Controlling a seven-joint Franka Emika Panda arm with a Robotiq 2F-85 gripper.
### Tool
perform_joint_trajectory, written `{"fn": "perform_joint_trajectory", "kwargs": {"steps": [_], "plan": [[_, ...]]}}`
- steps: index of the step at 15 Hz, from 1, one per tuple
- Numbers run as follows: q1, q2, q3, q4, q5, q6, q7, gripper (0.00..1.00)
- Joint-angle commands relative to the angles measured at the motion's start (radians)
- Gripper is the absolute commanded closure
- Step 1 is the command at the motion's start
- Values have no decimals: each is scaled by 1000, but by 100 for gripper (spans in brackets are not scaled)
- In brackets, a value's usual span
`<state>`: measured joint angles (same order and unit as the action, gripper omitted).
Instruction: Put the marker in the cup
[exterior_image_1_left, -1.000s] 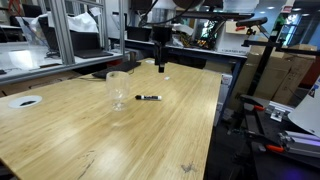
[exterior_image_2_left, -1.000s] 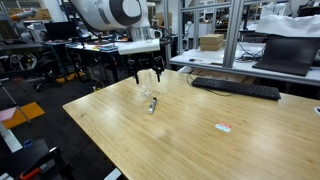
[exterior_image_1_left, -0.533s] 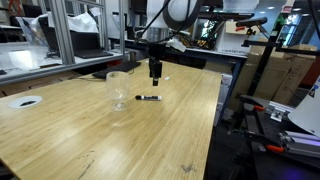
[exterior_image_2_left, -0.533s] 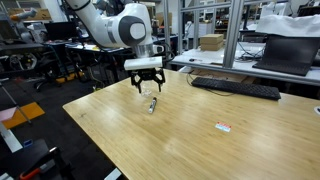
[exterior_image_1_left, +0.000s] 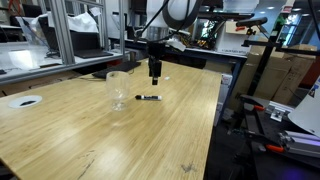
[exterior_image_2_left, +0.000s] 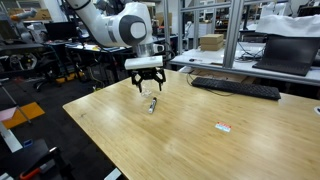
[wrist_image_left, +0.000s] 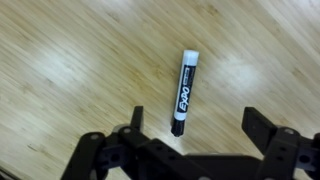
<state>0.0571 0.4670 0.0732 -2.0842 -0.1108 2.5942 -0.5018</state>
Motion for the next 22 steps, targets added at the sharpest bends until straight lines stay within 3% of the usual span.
{"fn": "perform_joint_trajectory", "kwargs": {"steps": [1,8,13,18,22], "plan": [[-36,15,37,2,-12,23,-13,0],[-47,88,34,-26,-75,211,-17,0],[-91,128,73,-28,-90,306,-26,0],[-161,144,163,-29,-54,308,-33,0],[-180,144,180,-32,-50,295,-17,0]]}}
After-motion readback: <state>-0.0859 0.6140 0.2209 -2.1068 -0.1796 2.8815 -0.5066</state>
